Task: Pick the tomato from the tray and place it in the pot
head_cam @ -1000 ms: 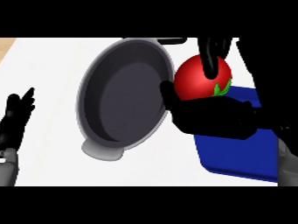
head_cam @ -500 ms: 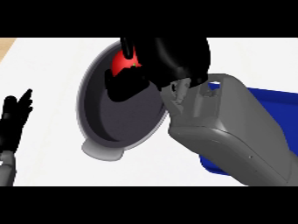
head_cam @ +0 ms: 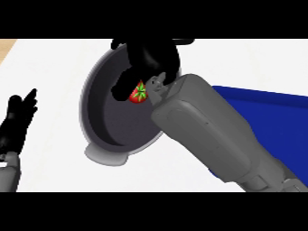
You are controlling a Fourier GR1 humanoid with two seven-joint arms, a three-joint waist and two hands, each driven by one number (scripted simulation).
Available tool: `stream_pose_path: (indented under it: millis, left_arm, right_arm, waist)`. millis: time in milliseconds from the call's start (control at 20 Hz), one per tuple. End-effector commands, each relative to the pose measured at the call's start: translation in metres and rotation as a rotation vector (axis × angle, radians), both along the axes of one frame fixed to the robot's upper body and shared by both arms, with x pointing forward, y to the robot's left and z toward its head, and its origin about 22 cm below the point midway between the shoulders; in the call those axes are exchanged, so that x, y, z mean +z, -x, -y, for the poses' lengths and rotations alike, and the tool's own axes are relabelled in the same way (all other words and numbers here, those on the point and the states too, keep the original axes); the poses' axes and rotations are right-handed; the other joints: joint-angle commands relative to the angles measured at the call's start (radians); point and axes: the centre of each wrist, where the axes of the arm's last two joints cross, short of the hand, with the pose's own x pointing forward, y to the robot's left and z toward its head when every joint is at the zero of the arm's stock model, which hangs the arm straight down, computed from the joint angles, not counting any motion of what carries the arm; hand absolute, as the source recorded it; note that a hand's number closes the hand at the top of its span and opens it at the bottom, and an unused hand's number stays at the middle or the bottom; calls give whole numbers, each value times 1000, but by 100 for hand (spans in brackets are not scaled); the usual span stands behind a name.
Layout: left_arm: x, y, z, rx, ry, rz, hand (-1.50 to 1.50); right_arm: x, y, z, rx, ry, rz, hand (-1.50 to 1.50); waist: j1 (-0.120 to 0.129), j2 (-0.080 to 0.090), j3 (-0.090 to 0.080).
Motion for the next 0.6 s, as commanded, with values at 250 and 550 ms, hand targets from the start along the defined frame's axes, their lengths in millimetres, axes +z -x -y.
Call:
stream_pose_path:
  millis: [250, 550]
  left_arm:
    - [3, -6, -1, -21, -5, -6, 0]
    - [-7, 6, -11, 32, -13, -9, 0]
  right_arm:
    - [-5, -11, 8, -85, -450, 90, -150]
    - [-10, -26, 54, -209, -600, 188, -150]
  waist:
    - [3, 0, 1]
    - [-22, -5, 1]
